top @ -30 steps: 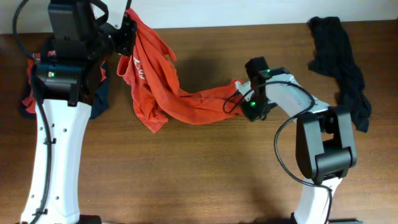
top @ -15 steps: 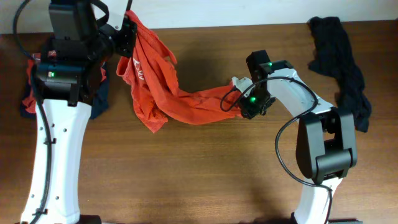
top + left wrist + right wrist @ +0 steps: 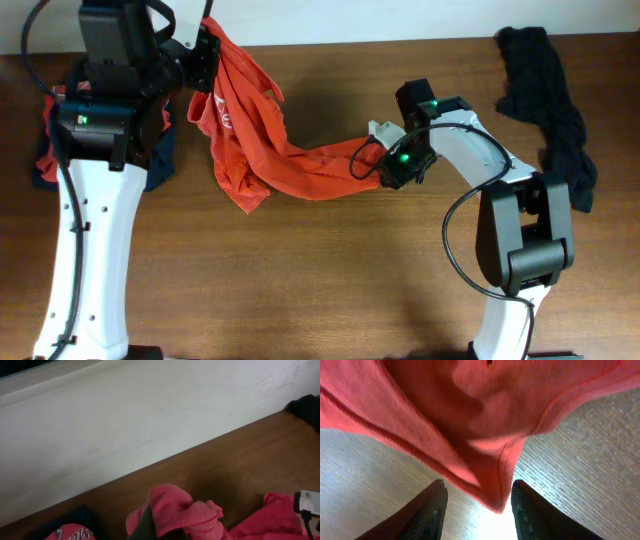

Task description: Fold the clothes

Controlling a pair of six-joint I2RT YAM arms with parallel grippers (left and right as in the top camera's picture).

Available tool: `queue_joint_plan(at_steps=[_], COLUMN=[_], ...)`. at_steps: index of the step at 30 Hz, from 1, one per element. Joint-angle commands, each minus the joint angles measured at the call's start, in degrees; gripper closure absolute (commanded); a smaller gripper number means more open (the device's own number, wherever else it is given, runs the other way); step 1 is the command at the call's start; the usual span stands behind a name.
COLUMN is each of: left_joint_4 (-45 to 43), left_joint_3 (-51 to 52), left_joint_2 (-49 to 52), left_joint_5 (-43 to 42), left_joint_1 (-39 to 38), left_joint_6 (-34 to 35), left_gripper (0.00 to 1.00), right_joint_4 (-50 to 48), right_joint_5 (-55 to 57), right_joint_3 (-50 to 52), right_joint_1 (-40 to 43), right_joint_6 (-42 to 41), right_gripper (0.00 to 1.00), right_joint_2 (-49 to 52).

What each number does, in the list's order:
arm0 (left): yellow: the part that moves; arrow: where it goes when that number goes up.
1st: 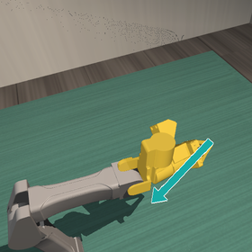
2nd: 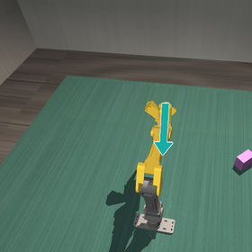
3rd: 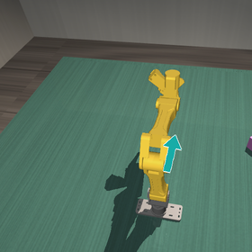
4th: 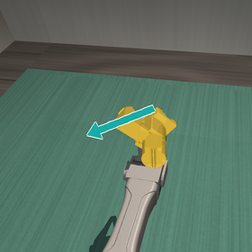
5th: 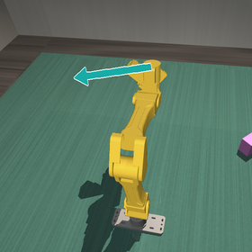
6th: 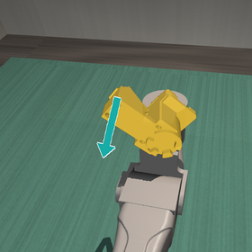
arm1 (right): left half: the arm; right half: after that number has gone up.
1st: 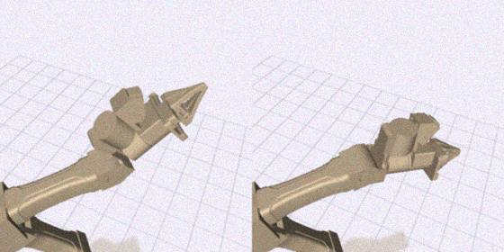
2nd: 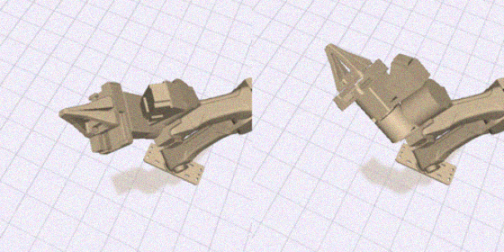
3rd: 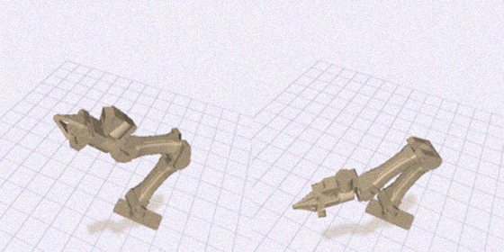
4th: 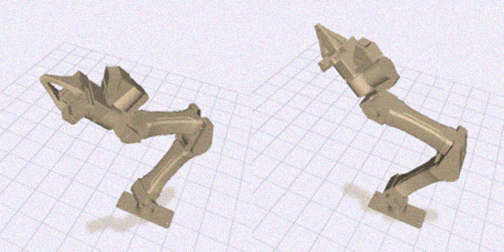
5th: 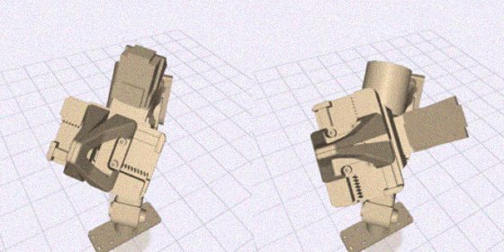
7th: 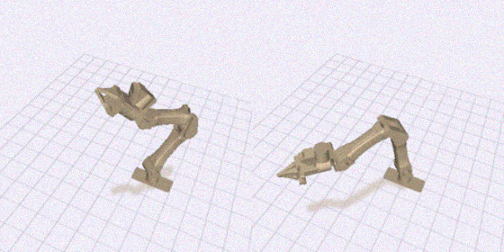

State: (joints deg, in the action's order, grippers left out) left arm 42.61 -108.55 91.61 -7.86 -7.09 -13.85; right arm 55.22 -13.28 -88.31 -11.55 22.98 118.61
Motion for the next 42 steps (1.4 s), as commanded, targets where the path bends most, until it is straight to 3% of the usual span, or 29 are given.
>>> queue_joint_plan(at_steps=[1, 13, 17, 26, 29, 32, 38, 42], left_joint_4=[-0.31, -0.35, -0.35, -0.35, -0.35, -0.31, -0.63, -2.64], left_joint_3=[-1.22, -1.22, -1.22, -1.22, -1.22, -1.22, -1.22, -1.25], left_joint_2=[-0.22, -0.22, -0.07, 0.44, 0.44, 0.44, 0.42, 0.02], left_joint_5=[0.20, 0.22, 0.20, 0.20, 0.20, 0.20, 1.44, 6.71], left_joint_1=[0.13, 0.13, 0.13, 0.13, 0.13, 0.13, 0.13, 0.13], left_joint_6=[0.57, 0.55, 0.55, 0.57, 0.57, 0.57, 0.59, 2.97], left_gripper=[0.99, 0.99, 0.99, 0.99, 0.99, 0.99, 0.99, 0.99], right_joint_4=[-0.59, -1.75, -2.19, -3.26, -3.96, -5.11, -5.68, 2.32], right_joint_5=[-1.60, -1.57, -1.57, -1.57, -1.57, -1.57, -1.62, -6.16], right_joint_3=[-0.68, 0.42, 1.11, 3.93, 3.93, 3.93, 2.34, -6.14], right_joint_1=[-0.04, -0.04, -0.04, -0.04, -0.04, -0.04, 0.48, 2.45], right_joint_6=[0.74, 0.74, 0.70, 0.72, 0.59, 0.55, -3.69, -5.95], right_gripper=[0.54, 0.55, 0.63, 0.65, 0.73, 0.94, 0.96, 0.96], right_joint_2=[-0.13, 0.94, 1.03, 1.03, 1.03, 1.03, 0.55, -1.95])
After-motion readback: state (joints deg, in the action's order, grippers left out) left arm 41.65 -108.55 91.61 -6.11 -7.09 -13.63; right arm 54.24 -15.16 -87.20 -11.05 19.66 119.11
